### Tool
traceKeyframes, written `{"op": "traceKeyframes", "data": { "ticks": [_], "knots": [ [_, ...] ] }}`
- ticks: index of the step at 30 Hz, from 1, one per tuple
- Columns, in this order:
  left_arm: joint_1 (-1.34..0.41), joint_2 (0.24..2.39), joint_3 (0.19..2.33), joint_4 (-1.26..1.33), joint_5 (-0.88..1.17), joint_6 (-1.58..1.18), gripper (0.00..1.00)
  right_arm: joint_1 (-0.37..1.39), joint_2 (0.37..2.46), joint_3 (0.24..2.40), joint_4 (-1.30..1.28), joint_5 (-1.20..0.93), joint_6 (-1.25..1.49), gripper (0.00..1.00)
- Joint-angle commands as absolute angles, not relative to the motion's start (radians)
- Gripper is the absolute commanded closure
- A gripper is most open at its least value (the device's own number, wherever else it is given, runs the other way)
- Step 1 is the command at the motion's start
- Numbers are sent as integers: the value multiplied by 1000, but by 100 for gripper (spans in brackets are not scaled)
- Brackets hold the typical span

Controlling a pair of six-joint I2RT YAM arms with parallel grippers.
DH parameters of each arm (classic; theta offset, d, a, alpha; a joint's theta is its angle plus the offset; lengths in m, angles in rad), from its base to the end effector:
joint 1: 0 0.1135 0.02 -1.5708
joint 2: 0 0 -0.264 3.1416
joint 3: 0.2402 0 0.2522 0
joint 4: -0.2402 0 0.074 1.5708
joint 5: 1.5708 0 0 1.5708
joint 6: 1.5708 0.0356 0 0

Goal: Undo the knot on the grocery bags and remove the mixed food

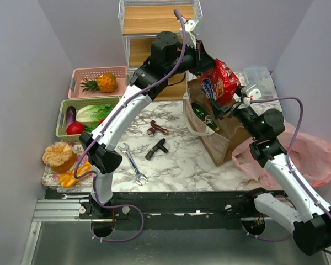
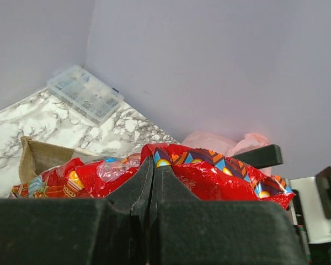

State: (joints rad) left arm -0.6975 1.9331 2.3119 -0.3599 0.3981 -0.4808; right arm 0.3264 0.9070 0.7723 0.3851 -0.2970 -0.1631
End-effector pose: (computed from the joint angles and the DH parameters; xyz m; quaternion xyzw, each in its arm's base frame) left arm 0.3175 -0.2841 0.5087 0.2146 0.6673 -0.5039 0.5048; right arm 0.1982 0.0781 0.3748 -0.2603 0.5601 0.1541 0.7712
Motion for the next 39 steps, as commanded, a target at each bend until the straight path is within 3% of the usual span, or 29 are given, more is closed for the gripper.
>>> {"op": "traceKeyframes", "data": {
  "ticks": [1,2,5,7,8,9,12,13,18,27,31,39],
  "knots": [
    [-707,1839,2303,-193,458,-583,100,333,970,779,519,-220,-204,1],
    [-707,1833,2294,-189,464,-581,100,333,979,790,516,-212,-203,7],
    [-697,1821,2287,-174,506,-546,100,333,994,842,414,-187,-173,62],
    [-684,1822,2306,-170,543,-495,100,333,991,882,334,-176,-117,89],
    [-676,1825,2332,-185,567,-448,86,333,986,898,304,-180,-80,98],
    [-668,1825,2350,-208,571,-394,61,334,982,915,279,-191,-45,99],
    [-610,1800,2348,-215,617,-292,7,333,985,971,239,-203,80,99],
    [-592,1790,2347,-232,633,-241,2,332,989,993,239,-190,120,99],
    [-488,1684,2234,-332,736,-7,2,330,996,1075,274,-224,254,99],
    [-383,1654,2252,-813,1053,190,2,327,1028,1179,121,-841,213,99],
    [-387,1619,2125,-867,1138,158,2,328,1073,1235,62,-952,195,99],
    [-394,1425,1653,-430,1138,-181,2,328,1169,1332,89,-1045,249,99]
  ]
}}
